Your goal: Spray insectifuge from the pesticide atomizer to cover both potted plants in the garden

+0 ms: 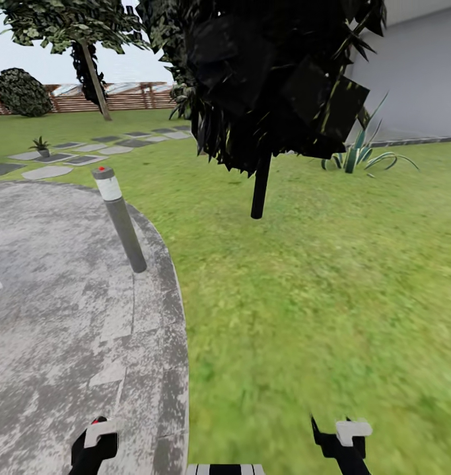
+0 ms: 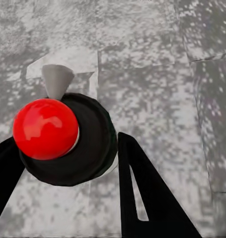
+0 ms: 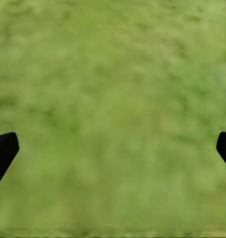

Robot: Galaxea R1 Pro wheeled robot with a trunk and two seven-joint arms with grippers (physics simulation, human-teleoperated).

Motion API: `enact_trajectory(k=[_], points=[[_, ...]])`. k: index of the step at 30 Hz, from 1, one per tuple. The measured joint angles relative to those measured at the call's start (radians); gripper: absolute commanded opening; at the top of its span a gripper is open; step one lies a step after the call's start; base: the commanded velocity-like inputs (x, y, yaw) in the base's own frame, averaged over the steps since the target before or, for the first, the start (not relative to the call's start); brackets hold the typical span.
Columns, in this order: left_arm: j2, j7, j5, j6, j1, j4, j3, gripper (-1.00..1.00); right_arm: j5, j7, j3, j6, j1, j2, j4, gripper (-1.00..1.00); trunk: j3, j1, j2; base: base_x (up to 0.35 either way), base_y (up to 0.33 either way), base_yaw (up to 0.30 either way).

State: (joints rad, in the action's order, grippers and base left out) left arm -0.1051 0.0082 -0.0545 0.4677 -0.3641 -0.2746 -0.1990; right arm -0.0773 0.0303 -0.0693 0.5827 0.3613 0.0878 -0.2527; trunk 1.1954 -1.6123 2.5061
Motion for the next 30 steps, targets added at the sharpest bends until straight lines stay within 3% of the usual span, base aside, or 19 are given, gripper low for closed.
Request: enact_trajectory(k=[6, 17, 27, 30], points=[[-0.001, 0.000, 0.009, 0.011, 0.051, -0.001, -0.020, -1.00, 0.000, -0.001, 0.001, 0.049, 0.000, 0.029, 0.116, 1.00, -0.033, 0.003, -0.001, 0.000, 0.000, 0.000], [-0.004, 0.000, 0.007, 0.011, 0.067, 0.008, -0.021, -1.00, 0.001, -0.002, 0.003, 0.048, 0.000, 0.021, 0.132, 1.00, -0.082, 0.008, -0.004, 0.000, 0.000, 0.005], [-0.004, 0.000, 0.007, 0.012, 0.067, 0.008, -0.021, -1.00, 0.001, -0.002, 0.003, 0.048, 0.000, 0.021, 0.133, 1.00, -0.121, 0.012, -0.006, 0.000, 0.000, 0.237], [-0.004, 0.000, 0.007, 0.012, 0.067, 0.008, -0.021, -1.00, 0.001, -0.002, 0.003, 0.048, 0.000, 0.021, 0.132, 1.00, -0.131, 0.023, -0.027, 0.000, 0.000, 0.277]])
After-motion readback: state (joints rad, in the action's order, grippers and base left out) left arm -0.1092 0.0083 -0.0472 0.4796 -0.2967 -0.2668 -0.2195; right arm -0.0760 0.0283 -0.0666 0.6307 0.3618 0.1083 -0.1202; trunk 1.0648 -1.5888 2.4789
